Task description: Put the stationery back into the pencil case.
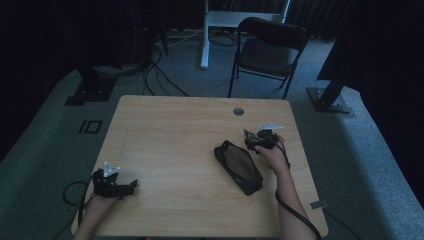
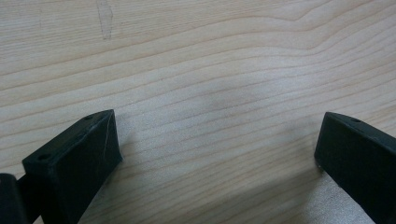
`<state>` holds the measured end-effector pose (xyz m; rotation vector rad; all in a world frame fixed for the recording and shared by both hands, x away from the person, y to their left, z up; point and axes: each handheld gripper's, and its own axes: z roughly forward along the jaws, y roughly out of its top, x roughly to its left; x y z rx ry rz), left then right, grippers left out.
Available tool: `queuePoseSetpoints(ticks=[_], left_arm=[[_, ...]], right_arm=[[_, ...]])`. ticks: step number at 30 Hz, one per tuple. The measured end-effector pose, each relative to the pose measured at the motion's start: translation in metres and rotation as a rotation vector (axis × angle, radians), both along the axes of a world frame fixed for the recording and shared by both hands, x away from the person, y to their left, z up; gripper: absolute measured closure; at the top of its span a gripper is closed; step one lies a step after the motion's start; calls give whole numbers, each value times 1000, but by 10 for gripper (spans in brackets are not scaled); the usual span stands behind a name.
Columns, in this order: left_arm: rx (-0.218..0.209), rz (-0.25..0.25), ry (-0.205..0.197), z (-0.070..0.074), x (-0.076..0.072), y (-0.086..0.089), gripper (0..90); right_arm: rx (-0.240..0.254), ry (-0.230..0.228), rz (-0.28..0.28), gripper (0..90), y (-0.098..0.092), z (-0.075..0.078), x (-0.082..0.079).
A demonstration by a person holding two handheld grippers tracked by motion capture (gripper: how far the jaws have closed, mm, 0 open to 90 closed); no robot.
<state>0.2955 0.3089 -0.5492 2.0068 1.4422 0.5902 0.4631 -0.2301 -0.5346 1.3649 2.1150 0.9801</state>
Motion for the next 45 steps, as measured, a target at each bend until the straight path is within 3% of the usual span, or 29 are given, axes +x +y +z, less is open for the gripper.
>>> queuePoseSetpoints(ticks=[6, 11, 15, 17, 22, 27, 36, 41, 45], left_arm=[[0, 0, 0, 0, 0, 0, 2], [0, 0, 0, 0, 0, 0, 2], [0, 0, 0, 0, 0, 0, 2], [0, 0, 0, 0, 0, 0, 2], [0, 0, 0, 0, 0, 0, 2], [0, 0, 0, 0, 0, 0, 2], [0, 0, 0, 0, 0, 0, 2], [0, 0, 0, 0, 0, 0, 2], [0, 0, 0, 0, 0, 0, 2]], right_arm=[[-44, -6, -3, 269, 1, -2, 9], [-63, 20, 17, 324, 4, -6, 12], [-64, 39, 20, 342, 5, -8, 14], [-35, 42, 21, 371, 5, -10, 15], [-26, 33, 1, 449, 5, -10, 15], [-20, 40, -2, 463, 5, -9, 13], [-25, 55, -19, 484, -4, 1, 7], [-3, 55, -25, 486, -9, 14, 1], [-15, 52, -20, 487, -10, 23, -3]])
